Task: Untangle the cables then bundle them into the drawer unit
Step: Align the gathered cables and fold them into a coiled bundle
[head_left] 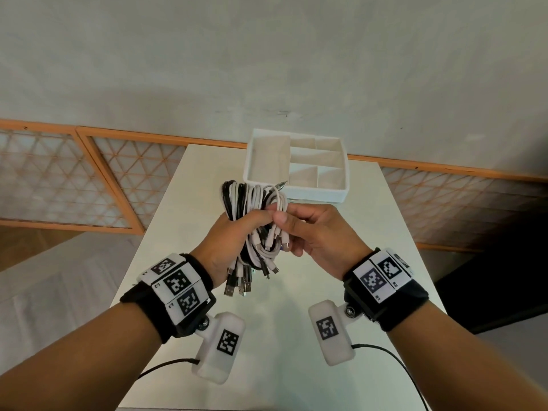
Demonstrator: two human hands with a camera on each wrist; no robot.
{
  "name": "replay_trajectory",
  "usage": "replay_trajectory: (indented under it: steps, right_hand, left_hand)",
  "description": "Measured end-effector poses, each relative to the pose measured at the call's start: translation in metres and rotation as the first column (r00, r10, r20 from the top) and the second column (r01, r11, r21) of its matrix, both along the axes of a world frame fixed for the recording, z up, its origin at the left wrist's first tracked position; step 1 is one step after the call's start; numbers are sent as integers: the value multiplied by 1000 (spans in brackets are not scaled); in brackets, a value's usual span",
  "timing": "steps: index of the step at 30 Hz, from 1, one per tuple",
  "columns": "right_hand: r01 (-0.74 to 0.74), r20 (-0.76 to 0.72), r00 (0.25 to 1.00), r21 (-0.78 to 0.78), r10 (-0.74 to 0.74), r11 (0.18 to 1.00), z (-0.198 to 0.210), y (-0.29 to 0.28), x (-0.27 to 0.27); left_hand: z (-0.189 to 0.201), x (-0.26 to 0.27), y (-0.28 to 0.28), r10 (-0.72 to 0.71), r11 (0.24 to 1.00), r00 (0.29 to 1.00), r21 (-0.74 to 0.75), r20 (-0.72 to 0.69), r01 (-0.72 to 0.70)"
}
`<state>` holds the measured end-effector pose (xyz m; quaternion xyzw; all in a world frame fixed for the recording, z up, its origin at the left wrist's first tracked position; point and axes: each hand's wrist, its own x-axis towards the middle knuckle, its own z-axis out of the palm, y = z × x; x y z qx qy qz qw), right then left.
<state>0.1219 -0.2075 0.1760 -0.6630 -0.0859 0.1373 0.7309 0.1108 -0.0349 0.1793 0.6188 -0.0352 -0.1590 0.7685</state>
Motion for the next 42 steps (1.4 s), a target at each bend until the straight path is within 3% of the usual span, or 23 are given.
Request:
replay_trajectory:
  steps: [7,12,18,23,25,30,34,37,39,42]
  right_hand:
    - [4,107,994,-250,24,968,10,-5,1]
    - [71,100,993,-156,-56,985,7,1,3]
    - [127,55,990,-2,-126,992,5,5,-1]
    - [227,328,934,-234,-143,945,0,13,-7]
    - [217,368,923,-264,-109,940,-1,12,-8]
    - [177,159,974,-80,-163,981,2,11,-6]
    - [92,147,986,-61,-83,994,10,7,-8]
    - [99,220,974,-177,-58,979,15,3,-9]
    - [108,302,953,-313,-9,944,15,5,-10]
    - [96,314,948,-466,62,879,16,5,-13]
  left_hand:
    - [-7,3,-3,-183,983,981,36,60,181]
    - [-3,7,-1,-216,976,972,47,90,212]
    - [-7,6,-3,-112,994,989,1,96,112]
    - [-7,8,-6,-35,999,997,-27,66,37]
    - [-5,8,-5,-39,999,996,-18,83,41]
    - [0,7,-7,-114,993,988,15,100,113]
    - [5,7,-6,-158,988,976,26,150,155]
    - [7,5,-7,-153,988,978,21,145,151]
    - [7,5,-8,-125,992,983,49,130,120]
    - [0,5,-6,-62,996,996,70,65,57]
